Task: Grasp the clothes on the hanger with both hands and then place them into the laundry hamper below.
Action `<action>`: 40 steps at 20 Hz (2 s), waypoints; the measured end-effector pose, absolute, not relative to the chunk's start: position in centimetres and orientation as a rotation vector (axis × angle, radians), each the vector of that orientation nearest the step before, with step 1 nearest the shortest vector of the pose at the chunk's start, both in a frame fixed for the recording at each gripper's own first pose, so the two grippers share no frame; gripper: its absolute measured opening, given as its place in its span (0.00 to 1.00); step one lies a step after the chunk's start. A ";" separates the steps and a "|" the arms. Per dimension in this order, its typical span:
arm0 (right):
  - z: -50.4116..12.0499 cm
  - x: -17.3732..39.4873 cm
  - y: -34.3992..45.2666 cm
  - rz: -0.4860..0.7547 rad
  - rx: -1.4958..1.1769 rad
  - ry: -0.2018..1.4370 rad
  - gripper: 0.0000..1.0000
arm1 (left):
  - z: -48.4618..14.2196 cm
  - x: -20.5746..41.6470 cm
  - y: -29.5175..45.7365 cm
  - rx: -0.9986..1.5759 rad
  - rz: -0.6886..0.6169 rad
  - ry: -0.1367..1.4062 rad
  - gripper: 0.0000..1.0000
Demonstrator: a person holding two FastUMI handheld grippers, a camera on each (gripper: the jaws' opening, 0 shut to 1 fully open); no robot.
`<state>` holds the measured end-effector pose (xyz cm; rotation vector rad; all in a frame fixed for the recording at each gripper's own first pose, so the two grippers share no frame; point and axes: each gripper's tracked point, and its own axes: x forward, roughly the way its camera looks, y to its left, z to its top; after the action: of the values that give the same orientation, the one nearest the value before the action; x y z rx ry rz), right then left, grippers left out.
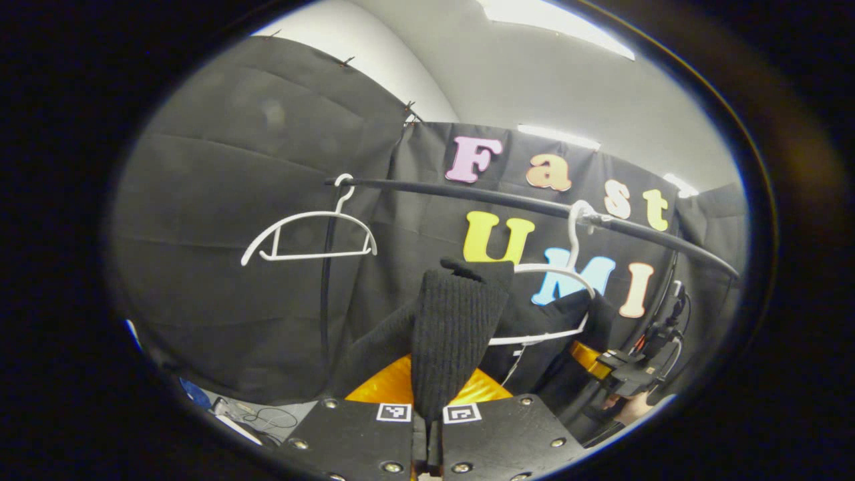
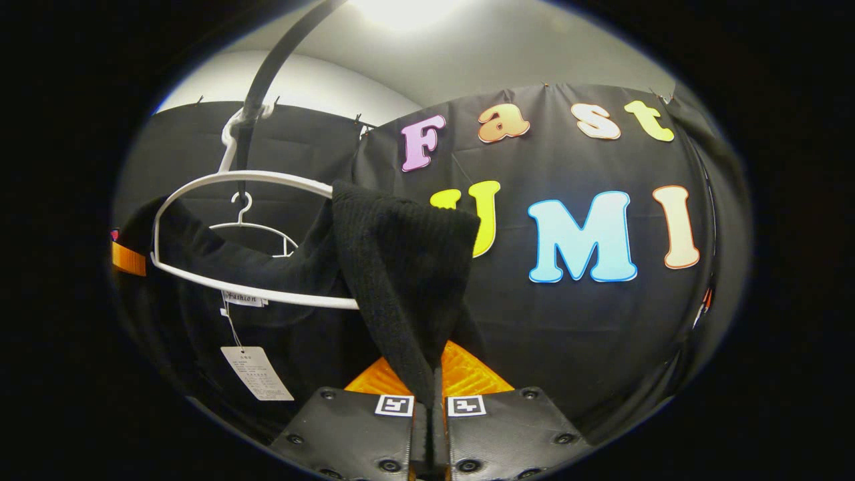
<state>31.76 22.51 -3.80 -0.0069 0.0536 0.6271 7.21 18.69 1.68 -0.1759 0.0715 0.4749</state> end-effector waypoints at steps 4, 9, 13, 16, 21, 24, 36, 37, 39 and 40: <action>-2.6 31.3 21.4 0.583 -0.006 0.003 0.01 | 2.7 7.0 20.9 -0.180 0.513 0.045 0.02; -1.1 33.2 19.5 0.492 -0.048 -0.073 0.05 | 4.6 4.9 25.0 -0.059 0.605 0.032 0.01; -0.4 35.5 18.0 0.417 -0.036 -0.104 0.05 | 4.3 3.3 26.3 -0.128 0.582 0.013 0.02; 0.1 36.3 18.0 0.399 -0.057 -0.135 0.05 | 4.1 3.0 27.7 -0.119 0.584 0.012 0.03; -1.8 37.9 17.1 0.339 -0.195 -0.145 0.01 | 1.6 5.4 28.0 -0.257 0.575 0.022 0.02; -3.7 37.6 17.2 0.358 -0.189 -0.105 0.05 | 0.0 5.4 28.3 -0.274 0.595 0.025 0.02; -8.7 32.1 15.3 0.354 -0.182 0.056 0.02 | -6.4 0.9 26.4 -0.284 0.594 0.154 0.02; -9.0 31.1 14.9 0.343 -0.188 0.068 0.02 | -7.0 0.2 26.3 -0.275 0.583 0.171 0.02; -9.5 28.7 14.2 0.312 -0.188 0.087 0.01 | -7.5 -0.9 26.4 -0.234 0.546 0.202 0.02; -9.9 27.5 13.9 0.294 -0.189 0.099 0.05 | -7.6 -1.4 26.4 -0.208 0.521 0.218 0.02</action>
<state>27.55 13.90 -9.91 -0.1893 0.0991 0.2944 -1.36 26.40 -7.65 -0.2081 0.2183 0.5210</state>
